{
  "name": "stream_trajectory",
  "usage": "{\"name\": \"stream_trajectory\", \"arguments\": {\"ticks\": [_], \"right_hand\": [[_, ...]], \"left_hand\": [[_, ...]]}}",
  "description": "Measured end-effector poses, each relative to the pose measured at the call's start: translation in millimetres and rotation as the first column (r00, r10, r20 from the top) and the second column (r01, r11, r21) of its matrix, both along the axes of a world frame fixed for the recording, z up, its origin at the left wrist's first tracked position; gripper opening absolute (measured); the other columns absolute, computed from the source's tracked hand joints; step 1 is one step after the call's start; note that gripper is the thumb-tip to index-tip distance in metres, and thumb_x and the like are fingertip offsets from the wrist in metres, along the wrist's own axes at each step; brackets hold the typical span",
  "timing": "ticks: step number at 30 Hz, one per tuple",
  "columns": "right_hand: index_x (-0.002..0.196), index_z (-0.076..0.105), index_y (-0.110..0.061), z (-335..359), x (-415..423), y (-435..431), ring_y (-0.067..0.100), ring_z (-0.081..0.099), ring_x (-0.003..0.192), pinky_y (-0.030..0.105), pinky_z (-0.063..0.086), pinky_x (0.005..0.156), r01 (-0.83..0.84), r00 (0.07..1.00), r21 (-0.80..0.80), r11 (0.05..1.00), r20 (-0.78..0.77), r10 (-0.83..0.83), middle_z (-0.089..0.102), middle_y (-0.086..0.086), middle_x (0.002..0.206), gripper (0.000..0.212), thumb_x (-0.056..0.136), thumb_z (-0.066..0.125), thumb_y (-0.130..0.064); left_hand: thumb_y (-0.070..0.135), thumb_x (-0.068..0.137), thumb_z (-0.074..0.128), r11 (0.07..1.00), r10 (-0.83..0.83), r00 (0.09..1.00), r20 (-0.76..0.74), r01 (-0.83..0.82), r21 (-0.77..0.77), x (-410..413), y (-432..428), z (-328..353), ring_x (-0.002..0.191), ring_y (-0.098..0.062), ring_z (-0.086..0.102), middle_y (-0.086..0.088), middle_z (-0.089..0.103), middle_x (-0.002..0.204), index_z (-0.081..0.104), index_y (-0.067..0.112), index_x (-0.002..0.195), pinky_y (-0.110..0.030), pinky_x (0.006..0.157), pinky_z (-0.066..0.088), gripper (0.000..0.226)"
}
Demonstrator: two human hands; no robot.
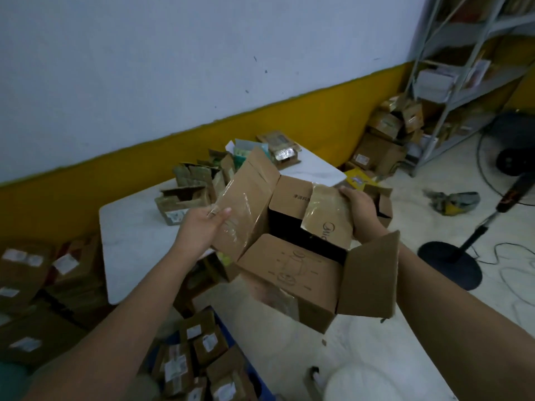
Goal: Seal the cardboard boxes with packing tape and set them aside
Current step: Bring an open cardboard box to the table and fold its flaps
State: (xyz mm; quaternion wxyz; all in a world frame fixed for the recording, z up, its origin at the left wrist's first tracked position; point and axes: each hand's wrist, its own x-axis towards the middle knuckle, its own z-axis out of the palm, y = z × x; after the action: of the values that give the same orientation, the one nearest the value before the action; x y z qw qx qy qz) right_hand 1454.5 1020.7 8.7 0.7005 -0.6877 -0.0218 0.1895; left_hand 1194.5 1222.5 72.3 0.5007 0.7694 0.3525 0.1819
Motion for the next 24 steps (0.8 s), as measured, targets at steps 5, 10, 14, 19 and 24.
{"name": "stream_trajectory", "arguments": {"ticks": [5,10,14,19,24], "right_hand": [[0.099,0.064,-0.011,12.1,42.4,36.7,0.03,0.065,0.09,0.04,0.052,0.075,0.03,0.999,0.001,1.0,0.015,-0.03,0.066,0.019,0.106,0.026,0.09,0.063,-0.035],[0.106,0.063,-0.006,17.5,80.8,65.8,0.032,0.065,0.088,0.035,0.05,0.065,0.02,0.999,-0.006,1.0,0.04,-0.02,0.065,0.021,0.102,0.038,0.089,0.06,-0.04],[0.103,0.064,-0.002,16.1,122.8,95.8,0.032,0.065,0.087,0.042,0.052,0.072,0.016,0.999,-0.053,0.998,0.041,-0.014,0.066,0.022,0.103,0.047,0.084,0.062,-0.046],[0.097,0.062,-0.007,9.6,190.3,142.9,0.033,0.064,0.087,0.038,0.051,0.065,-0.03,0.999,-0.061,0.998,0.021,0.031,0.063,0.019,0.097,0.035,0.089,0.063,-0.041],[0.116,0.061,0.0,-7.9,276.8,188.6,0.042,0.064,0.101,0.053,0.054,0.079,-0.115,0.993,-0.045,0.992,-0.032,0.114,0.063,0.026,0.112,0.053,0.088,0.063,-0.044]], "left_hand": [[0.038,0.091,0.064,0.999,-0.026,1.0,-0.014,0.027,0.037,54.4,58.5,5.1,0.077,-0.032,0.07,-0.015,0.073,0.08,0.072,0.003,0.084,-0.053,0.075,0.058,0.036],[0.038,0.092,0.063,0.991,-0.05,0.999,-0.006,0.051,0.122,101.1,90.6,8.5,0.075,-0.032,0.069,-0.014,0.072,0.077,0.071,0.003,0.08,-0.049,0.074,0.056,0.037],[0.042,0.092,0.062,0.993,-0.043,0.999,-0.014,0.045,0.113,136.4,118.3,3.7,0.076,-0.034,0.069,-0.014,0.072,0.077,0.069,0.003,0.08,-0.05,0.074,0.056,0.041],[0.04,0.093,0.061,0.992,-0.016,1.0,0.01,0.015,0.126,195.5,152.8,-9.4,0.08,-0.038,0.067,-0.019,0.071,0.08,0.069,-0.002,0.086,-0.049,0.074,0.054,0.043],[0.042,0.092,0.061,0.99,0.021,1.0,-0.002,-0.021,0.139,274.5,189.2,-25.9,0.075,-0.038,0.067,-0.018,0.071,0.077,0.068,-0.002,0.083,-0.05,0.065,0.053,0.045]]}}
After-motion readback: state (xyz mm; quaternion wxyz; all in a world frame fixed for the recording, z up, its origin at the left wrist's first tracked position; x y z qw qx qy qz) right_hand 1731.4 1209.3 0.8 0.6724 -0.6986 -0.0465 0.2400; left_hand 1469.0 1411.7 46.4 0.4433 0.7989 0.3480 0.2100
